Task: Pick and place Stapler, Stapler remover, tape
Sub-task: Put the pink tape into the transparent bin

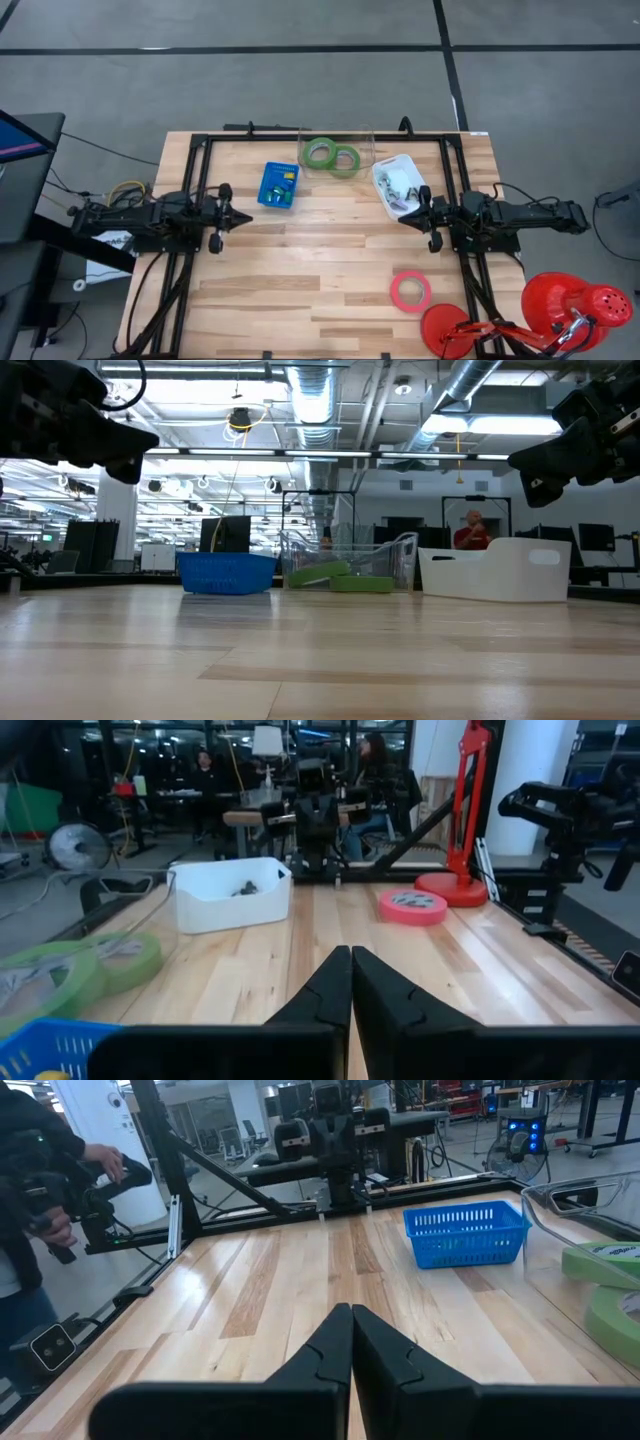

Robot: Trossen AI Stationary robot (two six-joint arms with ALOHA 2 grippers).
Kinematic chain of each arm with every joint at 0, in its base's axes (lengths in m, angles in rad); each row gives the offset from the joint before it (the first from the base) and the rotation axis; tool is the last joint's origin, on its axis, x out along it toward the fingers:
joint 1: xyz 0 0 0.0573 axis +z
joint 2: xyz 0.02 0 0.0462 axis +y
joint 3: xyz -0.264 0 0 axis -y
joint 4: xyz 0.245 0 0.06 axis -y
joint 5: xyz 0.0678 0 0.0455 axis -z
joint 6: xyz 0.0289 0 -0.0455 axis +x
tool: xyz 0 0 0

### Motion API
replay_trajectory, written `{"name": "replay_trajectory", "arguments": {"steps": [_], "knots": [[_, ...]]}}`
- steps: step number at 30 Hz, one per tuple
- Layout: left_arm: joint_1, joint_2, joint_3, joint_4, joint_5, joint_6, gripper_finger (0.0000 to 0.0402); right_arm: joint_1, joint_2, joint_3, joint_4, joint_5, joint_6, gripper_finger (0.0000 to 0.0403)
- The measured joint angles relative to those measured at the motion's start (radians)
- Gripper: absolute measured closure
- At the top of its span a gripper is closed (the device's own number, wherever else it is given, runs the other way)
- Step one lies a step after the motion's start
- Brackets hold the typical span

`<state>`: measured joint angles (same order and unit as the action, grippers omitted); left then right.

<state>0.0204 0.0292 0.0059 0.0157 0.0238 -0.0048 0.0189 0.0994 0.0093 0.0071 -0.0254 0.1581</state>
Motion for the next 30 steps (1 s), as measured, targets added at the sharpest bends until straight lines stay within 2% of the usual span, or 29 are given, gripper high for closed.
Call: {"name": "replay_trajectory", "arguments": {"steps": [30], "knots": [[0.000,-0.029,0.000,0.008,0.000,0.000,0.0398,0.000,0.000,0.000,0.000,0.000,0.000,0.0403]]}}
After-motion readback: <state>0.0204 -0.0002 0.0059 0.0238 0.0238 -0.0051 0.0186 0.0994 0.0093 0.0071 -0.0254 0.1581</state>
